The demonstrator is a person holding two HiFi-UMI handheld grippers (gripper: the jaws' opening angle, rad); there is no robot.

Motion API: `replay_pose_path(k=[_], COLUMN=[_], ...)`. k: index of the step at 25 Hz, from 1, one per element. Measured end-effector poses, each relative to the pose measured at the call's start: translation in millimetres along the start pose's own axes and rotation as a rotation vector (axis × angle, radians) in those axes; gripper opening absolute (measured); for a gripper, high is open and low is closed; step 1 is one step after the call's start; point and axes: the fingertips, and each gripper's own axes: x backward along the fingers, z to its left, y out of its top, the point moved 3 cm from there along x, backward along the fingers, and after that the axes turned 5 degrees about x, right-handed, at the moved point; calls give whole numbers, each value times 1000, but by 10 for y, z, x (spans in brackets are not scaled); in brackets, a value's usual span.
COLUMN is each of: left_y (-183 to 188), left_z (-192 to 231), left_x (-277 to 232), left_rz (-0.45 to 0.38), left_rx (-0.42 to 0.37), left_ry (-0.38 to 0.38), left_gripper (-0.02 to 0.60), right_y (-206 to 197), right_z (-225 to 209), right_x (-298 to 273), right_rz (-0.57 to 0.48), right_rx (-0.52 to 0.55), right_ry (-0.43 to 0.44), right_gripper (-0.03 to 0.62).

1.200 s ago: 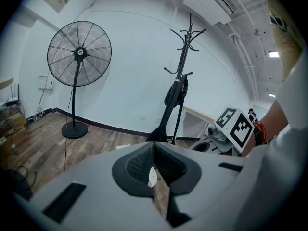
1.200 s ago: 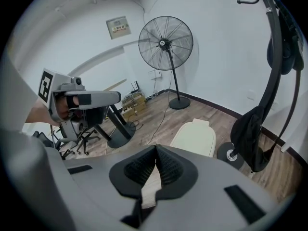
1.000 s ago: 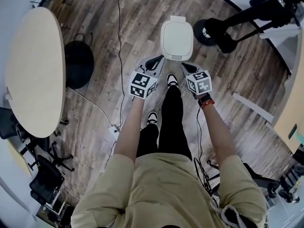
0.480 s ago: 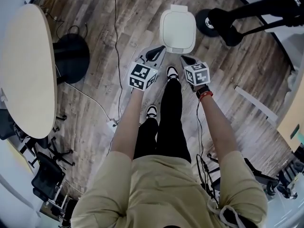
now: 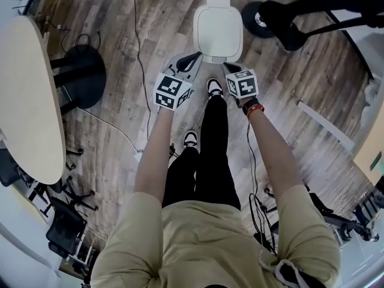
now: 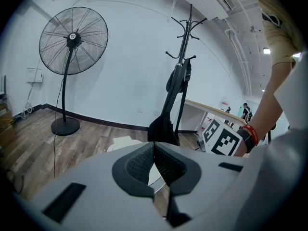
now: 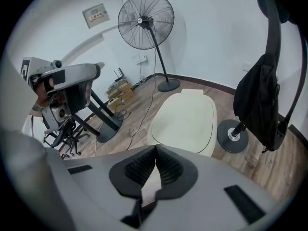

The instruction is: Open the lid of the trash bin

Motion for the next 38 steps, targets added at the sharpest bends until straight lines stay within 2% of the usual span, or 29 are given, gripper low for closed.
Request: replay_pose_path(k=[14,19,26,38], left_y=[-358,-445,-466,-575], left_z=[183,222,189,231], left_x=[-172,-216,-284,-302], left_rz=[46,46,29,22], left_rx=[5,4,17,76], left_ry=[-1,-10,-9,14], left_gripper=[23,23,23,23], right_y=[-258,-354,-338,-387], right_z=[-276,-248,-365,-370], right_x=[-565,-763,-775,-820], right_rz=[64,79,93,74], right_rx=[-31,-46,-50,-68], right_ry=[-2,21,-12,16], right_gripper=[17,17,17,17])
